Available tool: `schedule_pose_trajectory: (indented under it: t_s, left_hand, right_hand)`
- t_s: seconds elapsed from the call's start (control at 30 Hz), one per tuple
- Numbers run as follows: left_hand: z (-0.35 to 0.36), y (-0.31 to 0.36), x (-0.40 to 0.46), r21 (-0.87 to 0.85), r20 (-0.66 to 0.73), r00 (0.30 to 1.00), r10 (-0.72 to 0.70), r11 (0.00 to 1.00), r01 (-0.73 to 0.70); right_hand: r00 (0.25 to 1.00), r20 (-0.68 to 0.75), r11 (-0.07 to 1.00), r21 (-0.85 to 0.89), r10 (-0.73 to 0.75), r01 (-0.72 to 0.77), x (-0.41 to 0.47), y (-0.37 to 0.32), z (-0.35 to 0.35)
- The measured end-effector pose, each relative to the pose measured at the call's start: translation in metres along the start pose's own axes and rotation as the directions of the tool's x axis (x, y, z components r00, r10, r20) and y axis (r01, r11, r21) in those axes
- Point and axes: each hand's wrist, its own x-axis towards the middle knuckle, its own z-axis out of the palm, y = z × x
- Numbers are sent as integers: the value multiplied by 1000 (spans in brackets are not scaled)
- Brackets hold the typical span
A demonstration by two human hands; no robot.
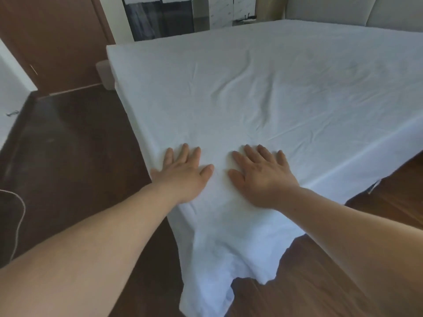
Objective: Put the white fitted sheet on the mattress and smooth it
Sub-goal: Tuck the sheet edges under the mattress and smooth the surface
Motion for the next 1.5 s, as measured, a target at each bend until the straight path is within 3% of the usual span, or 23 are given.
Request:
schedule_pose_trajectory:
  t_s: [0.1, 0.23, 0.4, 0.47, 0.53, 0.6, 0.67, 0.73, 0.8, 0.9, 0.97, 1.23, 1.37, 1.5]
  left_hand:
    - [3, 9, -45, -8, 18, 999, 29, 1000, -28]
    - [35, 7, -117, -180, -10, 1000, -13, 984, 11]
    - [80, 6, -198, -319, 104, 994, 24, 948, 10]
    - [97, 6, -228, -309, 184, 983, -11, 948, 68]
    - [110, 4, -256, -294, 158, 984, -78, 948, 123]
    - [118, 0, -272, -338, 119, 984, -136, 926, 169]
    - [119, -2, -278, -364, 117, 979, -165, 910, 197]
    - [116, 1, -278, -382, 116, 975, -191, 897, 221]
    - [111, 10, -274, -448, 111, 969, -221, 859, 247]
    - [107, 21, -251, -596, 21, 959, -283, 767, 239]
    - [110, 24, -230, -654, -10, 946, -325, 718, 240]
    - [114, 15, -203, -546, -11, 964, -265, 809, 216]
    - [119, 9, -213, -688, 50, 977, -209, 702, 186]
    - [126, 3, -219, -780, 75, 982, -175, 603, 167]
  right_hand:
    - [1000, -24, 1000, 6, -15, 15, -21, -5, 4]
    - [998, -30, 999, 16, -50, 51, -68, -19, 17]
    - [988, 88, 982, 153, -125, 110, -142, -25, 15]
    - [975, 201, 955, 294, -99, 36, -161, -24, 4]
    - [946, 318, 864, 492, -61, -110, -185, -23, -2]
    - [954, 300, 836, 526, -13, -155, -218, -21, 7]
    - [968, 242, 851, 492, 68, -183, -246, -14, 28]
    - [938, 335, 860, 451, 87, -240, -262, -12, 43]
    - [910, 414, 883, 419, 21, -211, -266, -16, 45]
    - [928, 365, 870, 478, -73, -120, -251, -30, 36]
    - [932, 355, 836, 532, -74, -137, -242, -39, 34]
    - [924, 366, 839, 533, -116, -106, -231, -70, 36]
    - [930, 367, 740, 626, -3, -244, -220, -75, 34]
    - [875, 485, 608, 689, 18, -394, -214, -76, 38]
